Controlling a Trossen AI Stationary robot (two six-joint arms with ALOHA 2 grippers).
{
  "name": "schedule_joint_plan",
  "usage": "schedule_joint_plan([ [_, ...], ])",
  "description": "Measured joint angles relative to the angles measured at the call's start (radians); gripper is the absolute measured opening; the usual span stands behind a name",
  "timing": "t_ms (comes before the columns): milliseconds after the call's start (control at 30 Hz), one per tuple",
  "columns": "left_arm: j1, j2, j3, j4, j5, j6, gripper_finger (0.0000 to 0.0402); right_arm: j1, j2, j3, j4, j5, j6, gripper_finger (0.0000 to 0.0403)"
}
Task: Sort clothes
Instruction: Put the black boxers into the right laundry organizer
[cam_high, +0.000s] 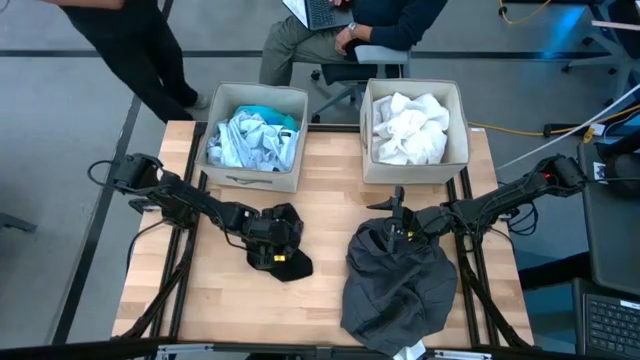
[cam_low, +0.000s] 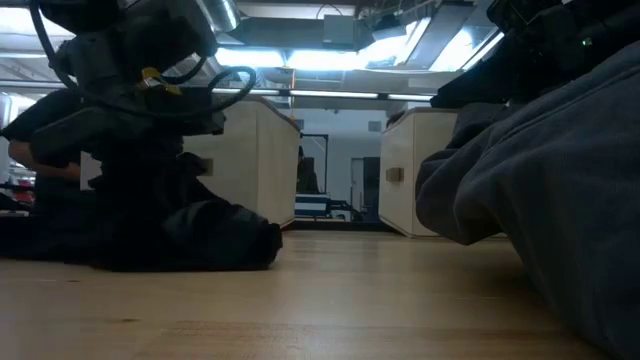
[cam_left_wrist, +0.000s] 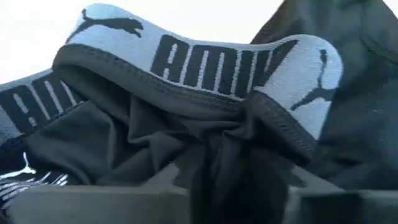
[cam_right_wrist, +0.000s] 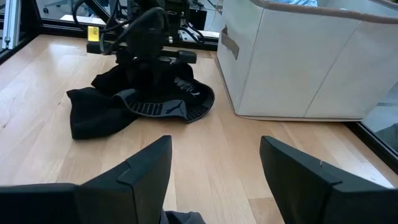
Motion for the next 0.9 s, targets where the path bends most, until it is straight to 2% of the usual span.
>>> schedule_joint_plan([
  [100, 0.0, 0.0, -0.001, 0.027, 0.003, 0.008, 0.004, 0.0, 0.0, 0.0, 0.0, 0.0, 0.0, 0.0246],
  [167, 0.0, 0.0, -0.001, 0.045, 0.003, 0.007, 0.0016, 0.0, 0.0, 0.0, 0.0, 0.0, 0.0, 0.0246],
  [400, 0.0, -0.045, 0.055, 0.01, 0.002, 0.007, 0.0015, 0.0, 0.0, 0.0, 0.002, -0.002, 0.0, 0.0246],
  [600, 0.0, -0.1, 0.115, 0.001, -0.008, 0.048, 0.0011, 0.0, 0.0, 0.0, 0.061, -0.053, 0.0, 0.0246],
  [733, 0.0, -0.112, 0.144, 0.012, -0.073, 0.063, 0.0016, 0.0, 0.006, 0.0, 0.146, -0.111, -0.004, 0.0246],
  [900, 0.002, -0.111, 0.152, 0.069, -0.155, 0.087, 0.0017, 0.0, 0.086, 0.041, 0.202, -0.15, -0.064, 0.0246],
])
